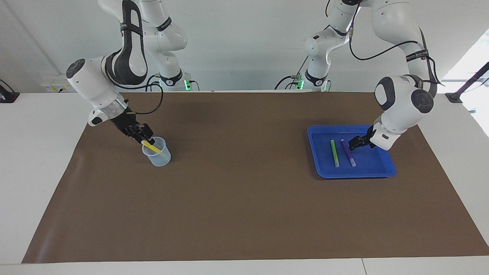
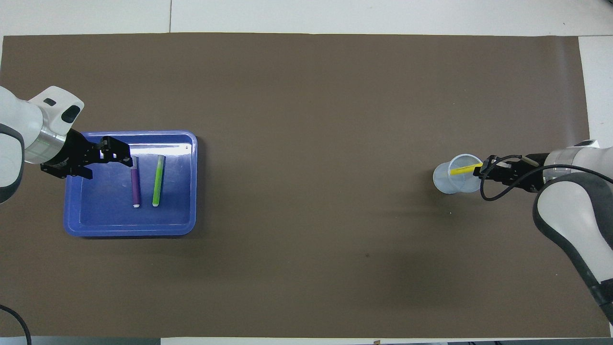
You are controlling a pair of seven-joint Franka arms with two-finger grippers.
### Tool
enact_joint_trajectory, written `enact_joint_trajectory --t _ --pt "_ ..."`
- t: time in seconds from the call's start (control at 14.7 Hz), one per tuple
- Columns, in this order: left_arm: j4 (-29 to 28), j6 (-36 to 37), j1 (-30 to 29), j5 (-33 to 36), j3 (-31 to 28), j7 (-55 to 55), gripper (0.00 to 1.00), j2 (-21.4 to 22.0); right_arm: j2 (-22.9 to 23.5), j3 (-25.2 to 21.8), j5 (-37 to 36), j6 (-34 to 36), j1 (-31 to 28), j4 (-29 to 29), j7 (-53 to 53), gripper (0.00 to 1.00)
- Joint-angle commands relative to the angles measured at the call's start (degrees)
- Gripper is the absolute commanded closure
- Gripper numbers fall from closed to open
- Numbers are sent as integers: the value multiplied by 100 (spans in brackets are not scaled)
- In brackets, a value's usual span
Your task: Right arm passes pens to left for tray arrangement
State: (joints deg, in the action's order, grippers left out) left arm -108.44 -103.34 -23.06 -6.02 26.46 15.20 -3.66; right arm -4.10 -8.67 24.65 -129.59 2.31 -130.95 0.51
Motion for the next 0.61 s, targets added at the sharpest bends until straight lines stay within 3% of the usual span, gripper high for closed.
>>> enact_joint_trajectory --t 0.0,0.07,0.14,0.34,0.41,0.54 --pt "-46 481 117 -696 -27 850 0 829 -126 5 163 -119 -21 -124 -78 99" --pt "-46 604 117 -951 -18 1149 0 997 -117 5 163 -119 -21 -107 -34 95" --pt "-46 683 178 -1154 -10 1457 0 1164 -108 5 163 -128 -21 -107 1 78" --pt "-55 684 538 -1515 -9 2686 0 1473 -117 5 163 -119 -21 -107 247 40" --pt "-55 667 670 -1568 -9 3065 0 1534 -108 23 154 -110 -12 -72 387 31" --pt "-72 649 829 -1770 -9 3594 0 1666 -73 32 137 4 -3 69 572 28"
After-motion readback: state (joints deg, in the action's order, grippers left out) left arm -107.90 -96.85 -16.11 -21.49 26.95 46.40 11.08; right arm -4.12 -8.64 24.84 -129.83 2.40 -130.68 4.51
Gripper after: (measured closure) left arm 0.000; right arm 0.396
